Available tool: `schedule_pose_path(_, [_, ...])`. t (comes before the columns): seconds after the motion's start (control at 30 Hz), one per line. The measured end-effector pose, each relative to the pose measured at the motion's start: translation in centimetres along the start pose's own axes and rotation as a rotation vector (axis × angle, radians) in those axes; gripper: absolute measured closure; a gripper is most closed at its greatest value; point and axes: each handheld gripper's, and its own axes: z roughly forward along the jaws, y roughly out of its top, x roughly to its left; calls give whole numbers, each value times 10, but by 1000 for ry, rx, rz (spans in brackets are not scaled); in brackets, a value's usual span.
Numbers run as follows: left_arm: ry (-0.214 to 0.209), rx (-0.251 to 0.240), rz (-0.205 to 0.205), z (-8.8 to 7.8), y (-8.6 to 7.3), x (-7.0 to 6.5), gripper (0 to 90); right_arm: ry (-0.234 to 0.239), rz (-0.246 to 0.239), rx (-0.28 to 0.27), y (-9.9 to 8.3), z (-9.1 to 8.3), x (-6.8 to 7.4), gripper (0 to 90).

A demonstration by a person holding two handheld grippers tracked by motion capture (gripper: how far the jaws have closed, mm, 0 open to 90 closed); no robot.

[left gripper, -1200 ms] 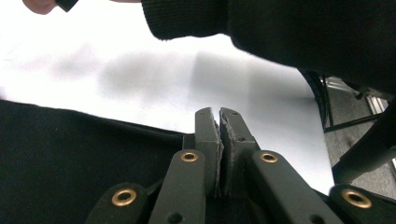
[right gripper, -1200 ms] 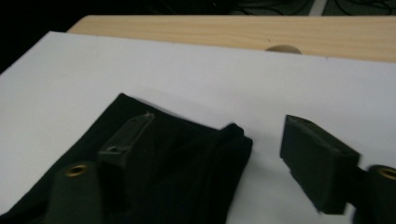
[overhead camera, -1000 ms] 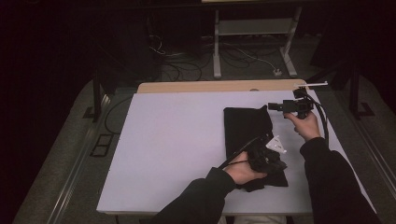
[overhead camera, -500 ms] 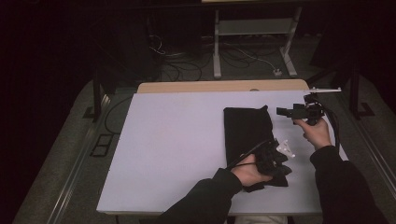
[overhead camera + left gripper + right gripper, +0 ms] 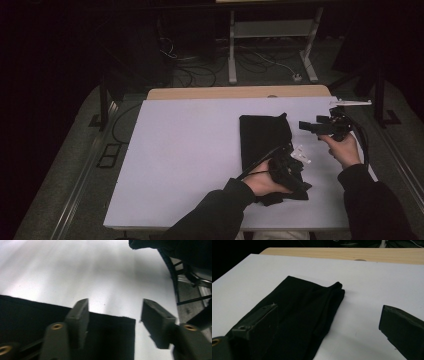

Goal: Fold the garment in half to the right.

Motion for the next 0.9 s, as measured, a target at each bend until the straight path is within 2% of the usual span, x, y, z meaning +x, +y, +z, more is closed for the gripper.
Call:
schedule_pose_path(0.1, [-9, -9, -14, -7, -4, 2, 261, 3, -10, -11, -2, -6, 4, 8])
schedule_pose_path(0.33, [-30, -23, -32, -21, -10, 8, 147, 7, -29, -16, -9, -17, 9, 0])
schedule_pose_path(0.43, [-34, -46, -42, -27, -10, 9, 111, 8, -34, -24, -11, -22, 10, 0])
schedule_pose_path(0.63, [-28, -55, -51, -37, -13, 11, 5, 3, -44, -28, -17, -32, 14, 0])
schedule_pose_path(0.9, [13, -86, -67, -50, -19, 14, 0, 3, -58, -32, -27, -44, 19, 0])
